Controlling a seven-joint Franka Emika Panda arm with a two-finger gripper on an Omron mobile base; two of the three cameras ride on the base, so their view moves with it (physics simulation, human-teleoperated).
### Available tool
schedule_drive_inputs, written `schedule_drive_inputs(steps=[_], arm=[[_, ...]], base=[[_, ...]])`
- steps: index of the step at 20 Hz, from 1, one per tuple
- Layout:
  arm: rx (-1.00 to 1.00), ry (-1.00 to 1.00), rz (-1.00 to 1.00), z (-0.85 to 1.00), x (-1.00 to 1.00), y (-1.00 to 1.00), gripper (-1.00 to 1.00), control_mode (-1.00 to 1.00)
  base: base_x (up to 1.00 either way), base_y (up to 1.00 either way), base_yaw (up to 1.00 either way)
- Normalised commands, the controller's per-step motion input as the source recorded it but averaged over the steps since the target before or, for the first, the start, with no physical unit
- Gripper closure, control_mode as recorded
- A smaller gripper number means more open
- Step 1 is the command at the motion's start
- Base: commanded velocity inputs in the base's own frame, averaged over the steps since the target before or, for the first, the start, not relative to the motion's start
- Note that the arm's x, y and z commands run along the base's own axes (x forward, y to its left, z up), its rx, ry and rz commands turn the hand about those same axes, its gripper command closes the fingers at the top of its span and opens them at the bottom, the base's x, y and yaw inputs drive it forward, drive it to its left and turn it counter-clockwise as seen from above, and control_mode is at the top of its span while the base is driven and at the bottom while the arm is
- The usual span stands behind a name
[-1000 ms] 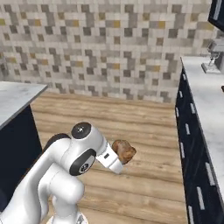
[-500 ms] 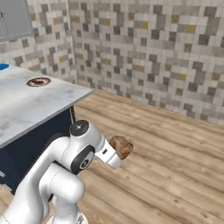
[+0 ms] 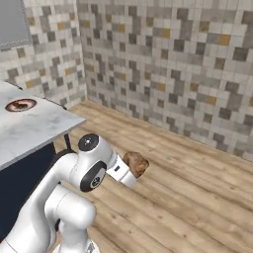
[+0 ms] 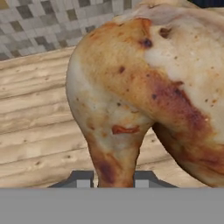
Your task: Take the chicken drumsticks from the pan and place one on each plate on the dining counter.
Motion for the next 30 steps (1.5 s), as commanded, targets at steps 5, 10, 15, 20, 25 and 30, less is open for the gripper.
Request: schedule_drive_inputs(steps=[5, 10, 15, 20, 25, 30], arm=[[0.0, 0.0, 0.0, 0.0, 0.0, 0.0, 1.0, 1.0], [0.0, 0.0, 0.0, 0.0, 0.0, 0.0, 1.0, 1.0], [0.0, 0.0, 0.0, 0.0, 0.0, 0.0, 1.0, 1.0], [0.0, 0.0, 0.0, 0.0, 0.0, 0.0, 1.0, 1.0], [0.0, 0.0, 0.0, 0.0, 0.0, 0.0, 1.0, 1.0], [0.0, 0.0, 0.0, 0.0, 0.0, 0.0, 1.0, 1.0]], base=[[1.0, -0.2, 0.21], [1.0, -0.18, 0.23], [1.0, -0.18, 0.24], [1.0, -0.17, 0.29], [0.97, -0.17, 0.39], [0.95, -0.17, 0.43]])
